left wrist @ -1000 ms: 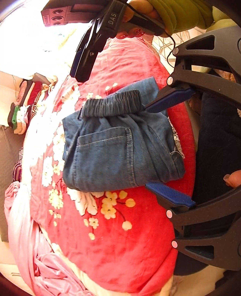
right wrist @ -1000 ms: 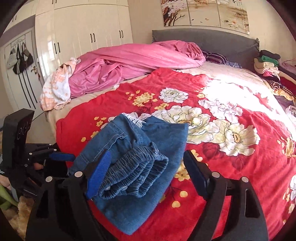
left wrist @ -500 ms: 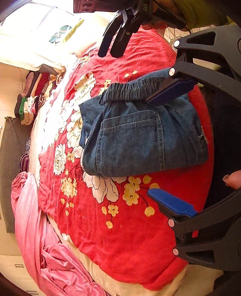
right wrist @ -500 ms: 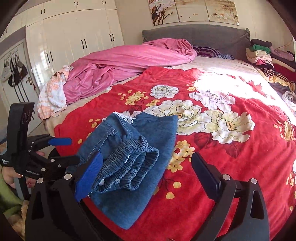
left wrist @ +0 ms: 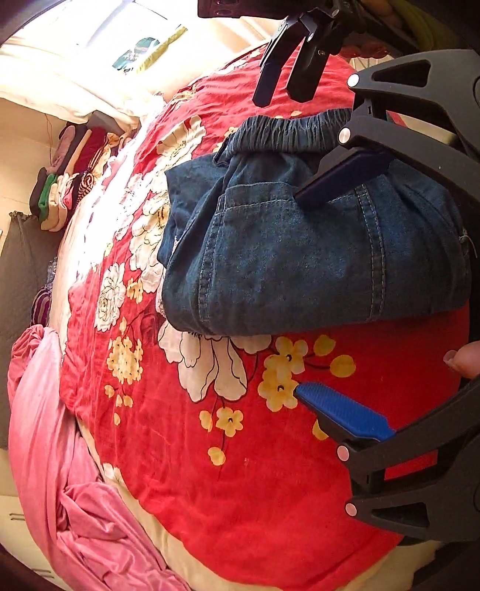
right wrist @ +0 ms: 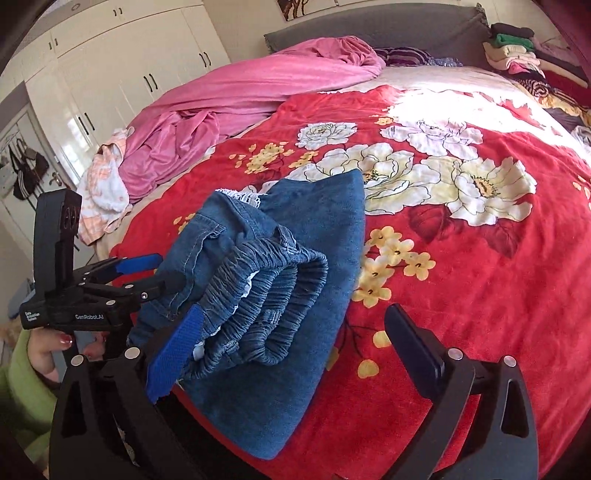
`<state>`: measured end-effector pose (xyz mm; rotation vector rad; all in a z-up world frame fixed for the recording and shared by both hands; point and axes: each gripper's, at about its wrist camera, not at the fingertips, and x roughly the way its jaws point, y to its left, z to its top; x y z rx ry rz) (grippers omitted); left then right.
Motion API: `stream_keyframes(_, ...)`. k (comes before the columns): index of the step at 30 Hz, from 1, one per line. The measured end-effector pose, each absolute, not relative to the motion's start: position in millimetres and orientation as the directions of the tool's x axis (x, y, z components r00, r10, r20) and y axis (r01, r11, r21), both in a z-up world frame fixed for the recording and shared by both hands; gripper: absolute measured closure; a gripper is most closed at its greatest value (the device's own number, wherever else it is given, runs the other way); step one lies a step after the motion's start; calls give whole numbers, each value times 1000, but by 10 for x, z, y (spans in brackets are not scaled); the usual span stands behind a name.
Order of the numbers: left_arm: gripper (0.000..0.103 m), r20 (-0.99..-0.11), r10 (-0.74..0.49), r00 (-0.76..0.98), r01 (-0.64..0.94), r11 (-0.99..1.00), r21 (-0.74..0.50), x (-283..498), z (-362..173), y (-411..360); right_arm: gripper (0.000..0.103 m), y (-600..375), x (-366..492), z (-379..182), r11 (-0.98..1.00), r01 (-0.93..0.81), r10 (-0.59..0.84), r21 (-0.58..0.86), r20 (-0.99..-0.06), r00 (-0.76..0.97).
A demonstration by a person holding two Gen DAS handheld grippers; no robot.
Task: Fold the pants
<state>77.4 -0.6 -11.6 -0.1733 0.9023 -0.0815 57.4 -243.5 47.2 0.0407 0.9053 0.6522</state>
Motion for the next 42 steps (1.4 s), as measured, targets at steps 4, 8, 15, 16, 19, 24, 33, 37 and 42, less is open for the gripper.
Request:
stream_keyframes(4, 13, -780, -161, 605, -7, 978, -207, 803, -195, 10, 5, -2388, 592, 431, 802, -503, 553, 323, -720, 420)
stream_keyframes(8, 12, -779, -169, 603, 1, 977, -211, 813, -243, 5, 5, -2308, 604, 390, 798, -507, 553, 326, -730, 401)
stream_keyframes(15, 12, -780, -214, 589, 34, 970, -241, 863, -290, -45, 4, -2279, 704, 189, 793, -451, 575, 410, -749, 330)
stream_keyframes(16, 12, -779, -222, 586, 39, 968, -246, 869, -298, -54, 4, -2287, 714, 178, 789, -443, 584, 425, -743, 327)
stream_keyframes(19, 12, -777, -238, 583, 50, 965, -258, 891, -311, -80, 4, -2275, 742, 172, 779, -442, 600, 444, -732, 323)
stream_keyframes(24, 19, -767, -260, 587, 44, 956, -290, 935, -314, -61, 5, -2226, 818, 147, 760, -457, 626, 462, -708, 326)
stream_keyframes(33, 51, -733, -336, 591, 60, 925, -376, 934, -287, -50, 44, -2217, 889, 118, 714, -483, 681, 506, -661, 315)
stream_keyframes(37, 56, -721, -346, 600, 67, 920, -386, 898, -226, -57, 49, -2232, 841, 181, 706, -492, 693, 510, -642, 328)
stream_keyframes(42, 58, -705, -360, 612, 76, 913, -400, 879, -136, -55, 52, -2229, 774, 309, 697, -516, 701, 499, -626, 342)
